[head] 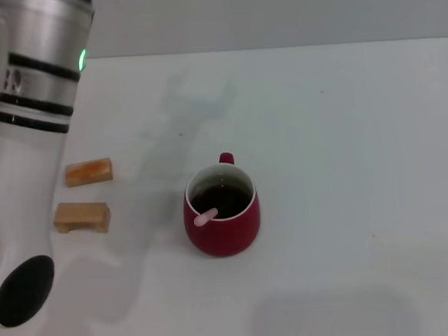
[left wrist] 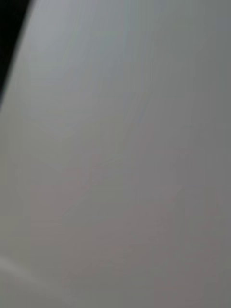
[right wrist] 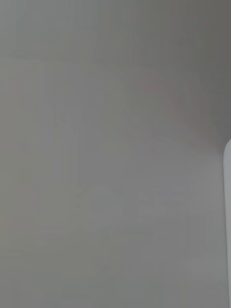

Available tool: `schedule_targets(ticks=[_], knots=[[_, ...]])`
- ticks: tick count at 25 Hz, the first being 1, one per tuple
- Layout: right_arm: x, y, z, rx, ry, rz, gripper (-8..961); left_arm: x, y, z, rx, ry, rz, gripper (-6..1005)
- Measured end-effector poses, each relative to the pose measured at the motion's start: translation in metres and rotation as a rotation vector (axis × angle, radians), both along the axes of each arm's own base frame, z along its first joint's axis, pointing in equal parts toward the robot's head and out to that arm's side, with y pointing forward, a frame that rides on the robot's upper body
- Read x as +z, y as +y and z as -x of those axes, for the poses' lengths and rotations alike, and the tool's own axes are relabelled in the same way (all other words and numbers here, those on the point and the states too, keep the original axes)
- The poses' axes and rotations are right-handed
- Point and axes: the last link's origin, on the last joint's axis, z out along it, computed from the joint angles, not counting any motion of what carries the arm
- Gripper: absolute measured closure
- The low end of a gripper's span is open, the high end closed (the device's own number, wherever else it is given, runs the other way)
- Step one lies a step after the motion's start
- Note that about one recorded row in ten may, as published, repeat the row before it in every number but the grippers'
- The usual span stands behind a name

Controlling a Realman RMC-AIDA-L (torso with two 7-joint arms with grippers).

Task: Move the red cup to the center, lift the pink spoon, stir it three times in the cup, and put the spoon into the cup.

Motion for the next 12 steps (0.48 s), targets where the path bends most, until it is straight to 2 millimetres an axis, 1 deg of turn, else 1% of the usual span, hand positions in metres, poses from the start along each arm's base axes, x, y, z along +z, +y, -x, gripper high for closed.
schedule_targets(ticks=[2, 3, 4, 5, 7, 8, 9, 10, 12], knots=[[0.0, 0.0, 0.0, 0.002, -0.002, 0.001, 953, -0.005, 0.01, 0.018, 0.057, 0.041, 0.001, 180], [0.0, 0.0, 0.0, 0.004, -0.003, 0.001, 953, -0.007, 0.016, 0.035, 0.106, 0.063, 0.002, 180], [0.0, 0.001, 0.001, 0.006, -0.003, 0.001, 953, -0.007, 0.016, 0.035, 0.106, 0.063, 0.002, 180], [0.001, 0.001, 0.001, 0.009, -0.004, 0.0, 953, -0.007, 0.02, 0.048, 0.147, 0.07, 0.005, 180], [0.001, 0.002, 0.002, 0.017, -0.008, -0.004, 953, -0.006, 0.023, 0.063, 0.196, 0.069, 0.008, 180], [0.002, 0.002, 0.004, 0.028, -0.012, -0.006, 953, -0.003, 0.025, 0.083, 0.258, 0.069, 0.002, 181], [0.002, 0.002, 0.005, 0.034, -0.015, -0.007, 953, -0.002, 0.026, 0.093, 0.288, 0.073, -0.005, 181], [0.002, 0.002, 0.005, 0.034, -0.015, -0.007, 953, -0.002, 0.026, 0.093, 0.288, 0.073, -0.005, 181], [0.003, 0.002, 0.008, 0.051, -0.022, -0.017, 953, 0.0, 0.025, 0.11, 0.334, 0.085, -0.016, 181]])
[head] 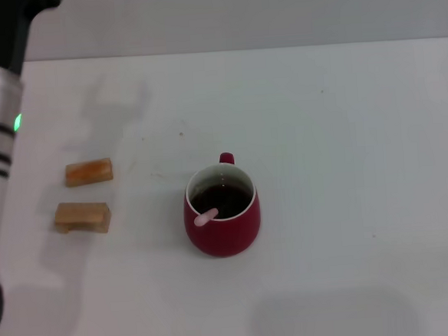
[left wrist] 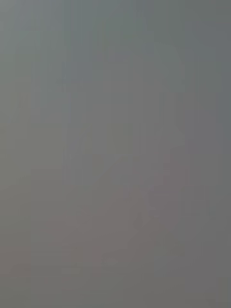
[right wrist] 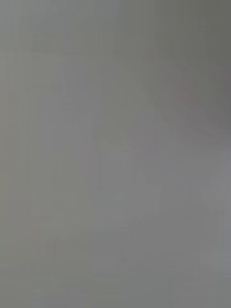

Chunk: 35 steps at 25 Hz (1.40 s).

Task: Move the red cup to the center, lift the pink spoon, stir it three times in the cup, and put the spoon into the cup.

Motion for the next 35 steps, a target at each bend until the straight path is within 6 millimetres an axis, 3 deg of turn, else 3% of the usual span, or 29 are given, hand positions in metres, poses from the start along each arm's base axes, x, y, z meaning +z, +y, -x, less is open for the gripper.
schedule_targets(ticks=[6, 11, 31, 35], knots=[[0.004, -0.004, 0.01, 0.059, -0.023, -0.03, 954, 0.006, -0.008, 0.04, 0.089, -0.006, -0.014, 183], [0.005, -0.007, 0.015, 0.09, -0.033, -0.046, 948, 0.002, -0.01, 0.06, 0.146, 0.033, 0.005, 183], [0.0, -0.008, 0.03, 0.181, -0.039, -0.025, 888, -0.01, -0.032, 0.116, 0.305, 0.112, 0.102, 220], [0.001, -0.007, 0.03, 0.172, -0.032, -0.048, 876, -0.01, -0.034, 0.119, 0.316, 0.103, 0.108, 242]])
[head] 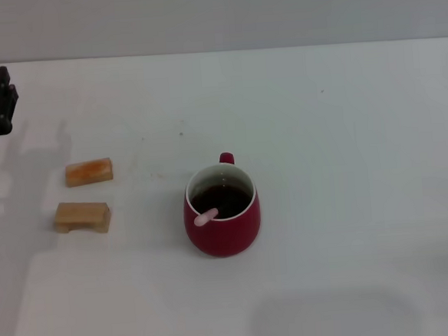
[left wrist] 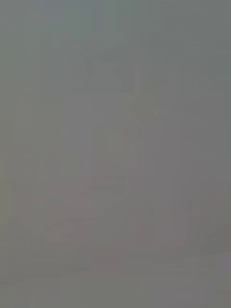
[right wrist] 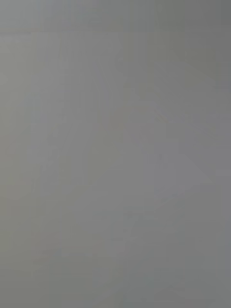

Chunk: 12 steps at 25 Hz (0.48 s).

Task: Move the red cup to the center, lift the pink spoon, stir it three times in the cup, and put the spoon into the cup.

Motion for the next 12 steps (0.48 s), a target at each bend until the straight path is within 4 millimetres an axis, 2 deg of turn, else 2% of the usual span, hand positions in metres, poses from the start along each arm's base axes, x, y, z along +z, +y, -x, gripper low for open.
schedule_targets(ticks=[6, 12], knots=[[0.0007, 0.0025, 0.0001, 0.016, 0.045, -0.002, 858, -0.0019, -0.0025, 0.0095, 0.048, -0.038, 0.022, 314], [0.0017, 0.001, -0.0024, 0.062, 0.122, 0.02, 840, -0.003, -0.0004, 0.0098, 0.052, -0.036, 0.036, 305]])
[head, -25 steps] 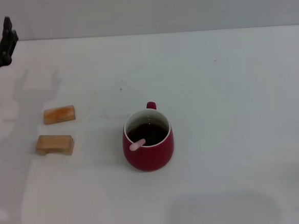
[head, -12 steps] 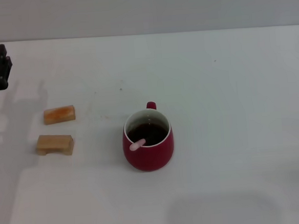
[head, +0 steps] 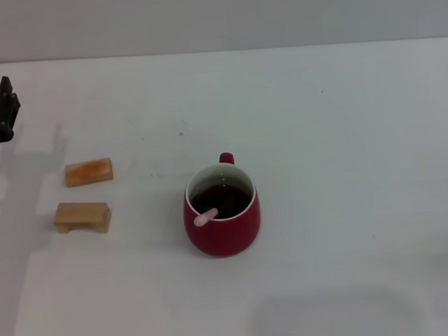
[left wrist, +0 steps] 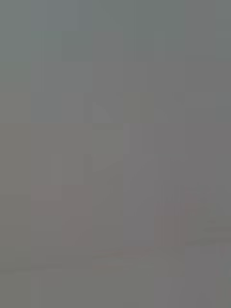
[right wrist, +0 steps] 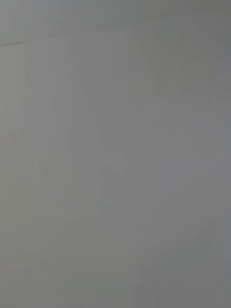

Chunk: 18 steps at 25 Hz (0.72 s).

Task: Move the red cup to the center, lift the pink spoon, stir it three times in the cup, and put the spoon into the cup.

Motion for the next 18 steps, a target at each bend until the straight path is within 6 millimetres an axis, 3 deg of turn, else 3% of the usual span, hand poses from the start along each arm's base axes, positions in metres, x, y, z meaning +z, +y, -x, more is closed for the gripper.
schedule_targets(ticks=[2, 8, 10, 16, 18], knots=[[-0.0006, -0.0005, 0.0, -0.003, 0.002, 0.0, 834, -0.0003, 0.0003, -0.0004, -0.001, 0.0, 0.002, 292], [-0.0028, -0.0011, 0.0011, 0.0, -0.005, 0.011, 610, -0.002, 0.0043, -0.0025, -0.002, -0.024, 0.019, 252], [-0.0032, -0.0014, 0.0012, -0.001, -0.004, 0.011, 384, -0.0027, 0.0051, -0.0028, -0.001, -0.028, 0.023, 238], [-0.0031, -0.0016, 0.0011, -0.002, -0.005, 0.011, 196, -0.0031, 0.0054, -0.0022, 0.009, -0.038, 0.019, 190], [-0.0028, -0.0016, 0.0011, -0.002, -0.006, 0.01, 196, -0.0031, 0.0041, -0.0011, 0.014, -0.041, 0.016, 172]])
